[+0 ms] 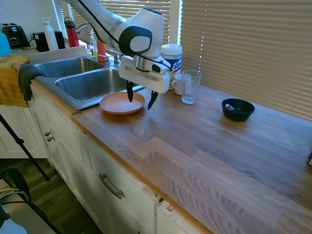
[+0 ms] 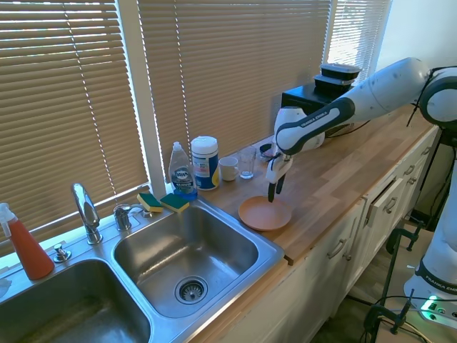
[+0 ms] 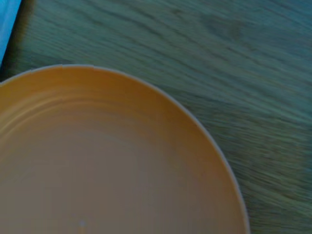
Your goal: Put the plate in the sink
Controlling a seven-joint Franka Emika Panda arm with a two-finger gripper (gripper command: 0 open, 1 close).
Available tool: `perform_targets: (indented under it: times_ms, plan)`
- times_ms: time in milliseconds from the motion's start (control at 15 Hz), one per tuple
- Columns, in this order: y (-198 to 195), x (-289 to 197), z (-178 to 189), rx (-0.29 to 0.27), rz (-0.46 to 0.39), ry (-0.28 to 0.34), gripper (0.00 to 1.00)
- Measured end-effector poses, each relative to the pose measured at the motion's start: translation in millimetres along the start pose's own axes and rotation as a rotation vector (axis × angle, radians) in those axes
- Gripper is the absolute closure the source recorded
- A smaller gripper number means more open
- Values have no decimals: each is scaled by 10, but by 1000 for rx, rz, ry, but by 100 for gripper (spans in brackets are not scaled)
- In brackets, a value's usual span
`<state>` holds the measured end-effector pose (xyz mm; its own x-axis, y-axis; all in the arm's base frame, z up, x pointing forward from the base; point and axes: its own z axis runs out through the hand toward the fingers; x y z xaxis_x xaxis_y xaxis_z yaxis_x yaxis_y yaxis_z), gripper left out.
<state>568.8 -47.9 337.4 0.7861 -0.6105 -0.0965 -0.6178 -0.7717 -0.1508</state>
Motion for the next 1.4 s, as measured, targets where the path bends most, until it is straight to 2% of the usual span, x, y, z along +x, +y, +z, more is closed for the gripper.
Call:
perform_targets:
  times_ms: [267,333,1000,1400]
  plan:
    - [-181,-91,117,-24,-63,-36,0]
    - [-204,-110,139,-27,-71,-40,100]
    - [-251,-65,253,-21,-90,-58,100]
    - [-216,72,280,27,-104,-84,100]
